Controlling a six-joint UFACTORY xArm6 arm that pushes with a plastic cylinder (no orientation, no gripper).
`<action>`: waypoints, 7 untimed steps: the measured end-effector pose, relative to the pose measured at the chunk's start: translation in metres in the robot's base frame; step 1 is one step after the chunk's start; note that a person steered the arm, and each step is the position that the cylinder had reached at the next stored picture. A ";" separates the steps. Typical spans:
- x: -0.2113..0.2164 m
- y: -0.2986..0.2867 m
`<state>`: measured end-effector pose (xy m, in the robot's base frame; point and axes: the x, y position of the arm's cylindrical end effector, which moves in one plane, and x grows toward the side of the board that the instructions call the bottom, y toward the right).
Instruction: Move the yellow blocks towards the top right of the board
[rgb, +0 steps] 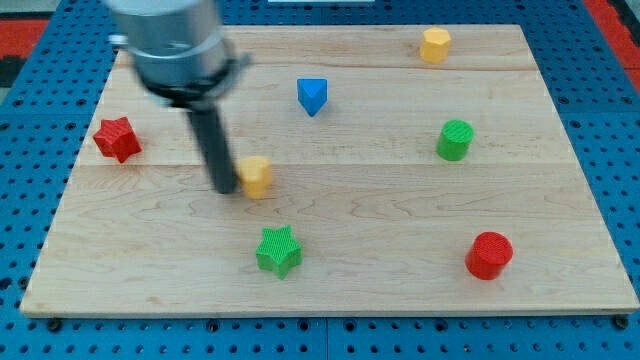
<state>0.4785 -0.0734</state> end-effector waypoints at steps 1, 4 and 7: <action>-0.020 0.063; -0.113 0.214; -0.086 0.214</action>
<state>0.3926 0.1404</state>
